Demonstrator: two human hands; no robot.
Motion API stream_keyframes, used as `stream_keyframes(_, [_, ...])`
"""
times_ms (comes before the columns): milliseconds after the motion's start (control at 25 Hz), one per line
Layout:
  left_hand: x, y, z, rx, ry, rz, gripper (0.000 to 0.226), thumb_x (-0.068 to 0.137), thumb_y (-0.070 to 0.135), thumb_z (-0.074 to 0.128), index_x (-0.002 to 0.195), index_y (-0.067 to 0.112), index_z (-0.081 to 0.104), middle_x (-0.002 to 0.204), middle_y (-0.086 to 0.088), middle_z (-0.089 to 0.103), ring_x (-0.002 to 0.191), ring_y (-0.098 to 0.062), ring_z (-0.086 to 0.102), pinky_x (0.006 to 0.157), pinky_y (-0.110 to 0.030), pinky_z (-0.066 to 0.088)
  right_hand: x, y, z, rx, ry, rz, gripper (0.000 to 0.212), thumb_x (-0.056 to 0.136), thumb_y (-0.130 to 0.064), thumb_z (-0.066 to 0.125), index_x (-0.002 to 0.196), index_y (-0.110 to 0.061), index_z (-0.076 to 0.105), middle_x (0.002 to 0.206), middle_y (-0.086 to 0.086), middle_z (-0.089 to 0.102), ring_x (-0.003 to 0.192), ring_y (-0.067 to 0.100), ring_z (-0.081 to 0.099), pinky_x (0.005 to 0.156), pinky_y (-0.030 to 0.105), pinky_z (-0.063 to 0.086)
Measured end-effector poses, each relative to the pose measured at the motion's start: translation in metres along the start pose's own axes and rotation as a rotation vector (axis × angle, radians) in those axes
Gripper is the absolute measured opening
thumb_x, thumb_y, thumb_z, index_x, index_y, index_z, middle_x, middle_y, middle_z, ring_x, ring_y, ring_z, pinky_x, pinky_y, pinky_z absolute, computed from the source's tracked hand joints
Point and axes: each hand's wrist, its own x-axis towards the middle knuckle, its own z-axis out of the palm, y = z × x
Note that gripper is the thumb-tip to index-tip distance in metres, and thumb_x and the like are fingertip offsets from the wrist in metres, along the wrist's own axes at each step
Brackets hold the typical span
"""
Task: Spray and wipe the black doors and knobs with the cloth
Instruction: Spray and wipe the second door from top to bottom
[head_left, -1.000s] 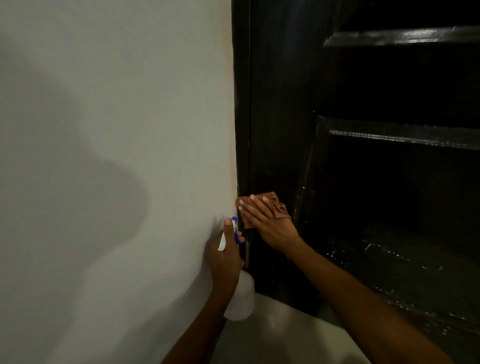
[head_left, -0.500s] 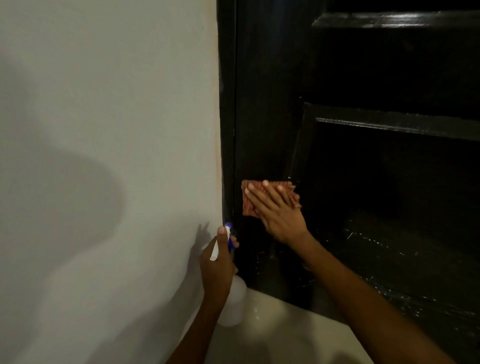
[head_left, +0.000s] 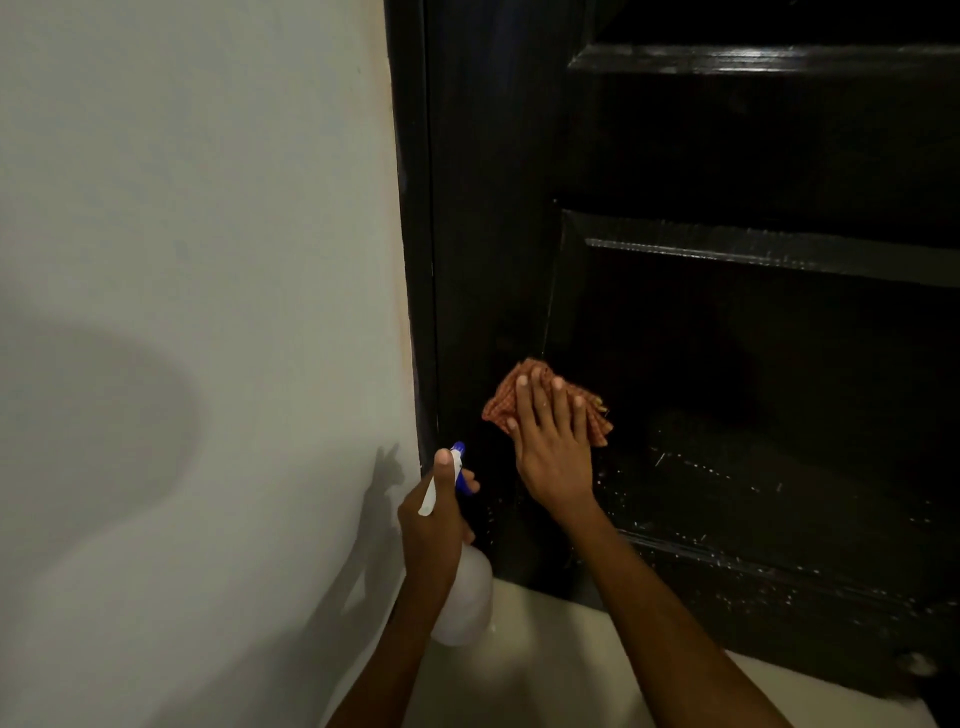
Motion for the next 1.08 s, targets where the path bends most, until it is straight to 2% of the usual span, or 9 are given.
stream_keyframes(80, [-0.008,0.002,0.001,0.033,-0.014,0.028,0.049,0.103,0.035,0.042,0.094,-0.005,0.068,0.078,-0.006,0.069,0.047,-0.002,0.061,0.045,-0.010,0.047,-0.036,0.005,0.015,-0.024,-0.107,-0.026,0.082,0.105,-0.043,0.044,0.166,-0.019,-0.004,0.173,0.006,-0.011,0.160,0.027,-0.010,0.127,0.046,-0.013])
stream_keyframes(200, [-0.010,0.007,-0.004,0.008,-0.058,-0.007,0.050,0.101,0.037,0.042,0.092,-0.006,0.066,0.077,-0.007,0.068,0.046,-0.003,0.062,0.045,-0.009,0.047,-0.035,0.007,0.006,-0.078,-0.135,-0.030,0.082,0.105,-0.042,0.044,0.166,-0.020,-0.005,0.173,0.004,-0.012,0.160,0.027,-0.011,0.127,0.046,-0.013])
stream_keyframes(400, [-0.015,0.006,0.000,0.000,-0.019,0.007,0.056,0.095,0.048,0.044,0.093,-0.001,0.070,0.083,-0.013,0.072,0.049,-0.008,0.062,0.042,-0.016,0.048,0.072,-0.002,-0.057,-0.013,0.057,0.047,0.072,0.110,-0.045,0.033,0.165,-0.019,-0.005,0.172,0.001,-0.016,0.158,0.027,-0.017,0.126,0.047,-0.016])
stream_keyframes(480, [-0.012,0.006,0.001,-0.011,-0.010,-0.006,0.052,0.100,0.041,0.043,0.095,-0.004,0.069,0.090,-0.018,0.071,0.054,-0.009,0.064,0.045,-0.013,0.048,0.113,-0.004,-0.083,-0.010,0.115,0.070,0.070,0.110,-0.047,0.029,0.166,-0.018,-0.003,0.172,0.002,-0.012,0.158,0.028,-0.015,0.127,0.047,-0.014])
stream_keyframes(560, [-0.009,0.016,0.003,-0.040,-0.058,-0.051,0.045,0.102,0.036,0.044,0.092,-0.001,0.068,0.088,-0.017,0.067,0.050,-0.008,0.062,0.042,-0.014,0.047,0.115,-0.002,-0.085,-0.006,0.136,0.066,0.070,0.110,-0.047,0.028,0.166,-0.018,-0.003,0.173,0.003,-0.011,0.159,0.029,-0.013,0.126,0.047,-0.015])
stream_keyframes(720, [-0.011,0.046,0.022,-0.050,0.010,0.024,0.049,0.099,0.043,0.048,0.094,0.000,0.071,0.078,-0.007,0.070,0.057,-0.012,0.064,0.044,-0.009,0.045,0.035,0.016,-0.040,-0.075,-0.022,-0.072,0.077,0.106,-0.046,0.041,0.167,-0.019,0.002,0.174,0.003,-0.009,0.160,0.028,-0.010,0.126,0.047,-0.016])
stream_keyframes(840, [-0.012,0.078,0.036,-0.071,0.019,0.066,0.062,0.083,0.062,0.046,0.091,0.006,0.071,0.077,-0.007,0.073,0.047,-0.011,0.060,0.041,-0.017,0.046,0.013,0.025,-0.034,-0.126,-0.105,-0.116,0.077,0.104,-0.045,0.047,0.166,-0.021,0.007,0.174,0.000,-0.012,0.159,0.026,-0.012,0.126,0.046,-0.015])
stream_keyframes(1000, [-0.016,0.108,0.043,-0.040,0.022,0.161,0.071,0.078,0.071,0.041,0.092,0.008,0.072,0.080,-0.004,0.074,0.041,-0.012,0.055,0.039,-0.021,0.044,0.074,0.020,-0.074,-0.107,0.009,-0.073,0.072,0.108,-0.045,0.038,0.167,-0.020,0.005,0.174,0.000,-0.004,0.159,0.027,-0.014,0.126,0.046,-0.015])
stream_keyframes(1080, [-0.019,0.116,0.042,-0.017,0.038,0.204,0.074,0.080,0.072,0.039,0.095,0.008,0.073,0.083,-0.005,0.076,0.043,-0.017,0.055,0.041,-0.023,0.045,0.118,0.020,-0.104,-0.078,0.100,-0.048,0.069,0.109,-0.045,0.035,0.167,-0.020,0.006,0.173,-0.001,-0.003,0.160,0.028,-0.010,0.128,0.049,-0.007])
